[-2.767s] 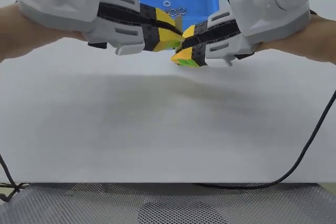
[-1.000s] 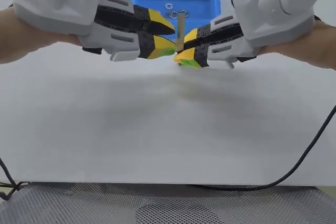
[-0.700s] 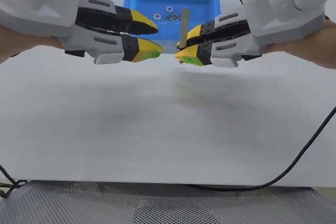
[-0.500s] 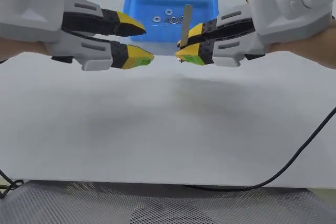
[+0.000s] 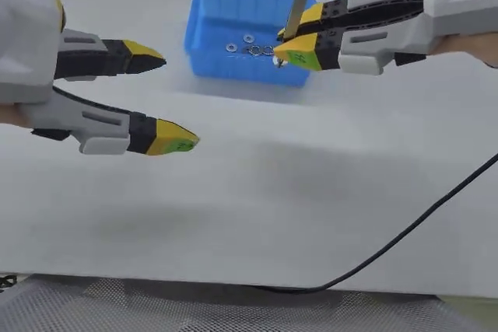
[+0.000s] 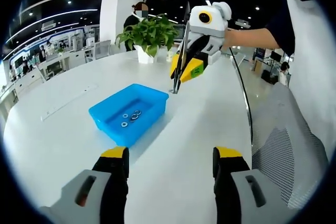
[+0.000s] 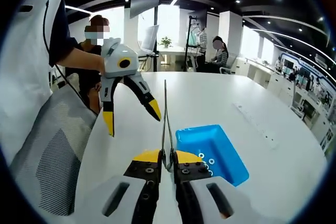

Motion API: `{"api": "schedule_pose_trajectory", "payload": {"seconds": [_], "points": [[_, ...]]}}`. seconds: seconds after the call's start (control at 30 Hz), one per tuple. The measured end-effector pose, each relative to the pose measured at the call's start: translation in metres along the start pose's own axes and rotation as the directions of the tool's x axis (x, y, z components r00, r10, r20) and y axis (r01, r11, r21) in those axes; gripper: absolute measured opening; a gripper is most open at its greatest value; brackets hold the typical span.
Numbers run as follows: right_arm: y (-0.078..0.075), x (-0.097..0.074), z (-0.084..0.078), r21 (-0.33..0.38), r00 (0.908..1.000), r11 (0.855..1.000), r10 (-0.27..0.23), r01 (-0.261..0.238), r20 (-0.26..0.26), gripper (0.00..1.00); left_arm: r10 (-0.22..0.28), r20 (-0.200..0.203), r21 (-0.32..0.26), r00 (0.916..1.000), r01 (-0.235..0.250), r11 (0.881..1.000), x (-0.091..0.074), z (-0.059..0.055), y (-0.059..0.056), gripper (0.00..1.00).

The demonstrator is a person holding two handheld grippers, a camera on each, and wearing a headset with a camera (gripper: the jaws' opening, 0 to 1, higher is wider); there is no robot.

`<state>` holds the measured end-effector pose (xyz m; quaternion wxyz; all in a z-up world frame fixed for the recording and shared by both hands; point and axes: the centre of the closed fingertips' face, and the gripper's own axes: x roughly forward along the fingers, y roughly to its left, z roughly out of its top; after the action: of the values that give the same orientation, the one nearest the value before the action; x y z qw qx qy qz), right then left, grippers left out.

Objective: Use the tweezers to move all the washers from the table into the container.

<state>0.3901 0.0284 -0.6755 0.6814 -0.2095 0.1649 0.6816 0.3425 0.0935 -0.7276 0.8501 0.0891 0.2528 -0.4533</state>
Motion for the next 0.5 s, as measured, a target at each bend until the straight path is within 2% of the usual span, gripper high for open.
{"api": "schedule_pose_trajectory", "payload": {"seconds": [0.17,0.33,0.5], "points": [[-0.009,-0.003,0.009,-0.023,0.9999,1.0,-0.011,0.011,-0.002,0.1,0.022,0.013,-0.017,0.9997,-0.022,1.0,-0.003,0.004,0.004,0.73],[-0.028,0.003,0.022,-0.044,0.9995,0.999,-0.031,0.032,0.01,0.1,0.067,0.066,-0.025,0.9956,-0.065,0.998,-0.014,0.014,0.016,0.74],[-0.054,0.026,0.027,-0.061,0.9991,0.997,-0.041,0.042,0.015,0.1,0.081,0.047,-0.028,0.9956,-0.079,0.996,-0.016,0.008,0.018,0.77]]}}
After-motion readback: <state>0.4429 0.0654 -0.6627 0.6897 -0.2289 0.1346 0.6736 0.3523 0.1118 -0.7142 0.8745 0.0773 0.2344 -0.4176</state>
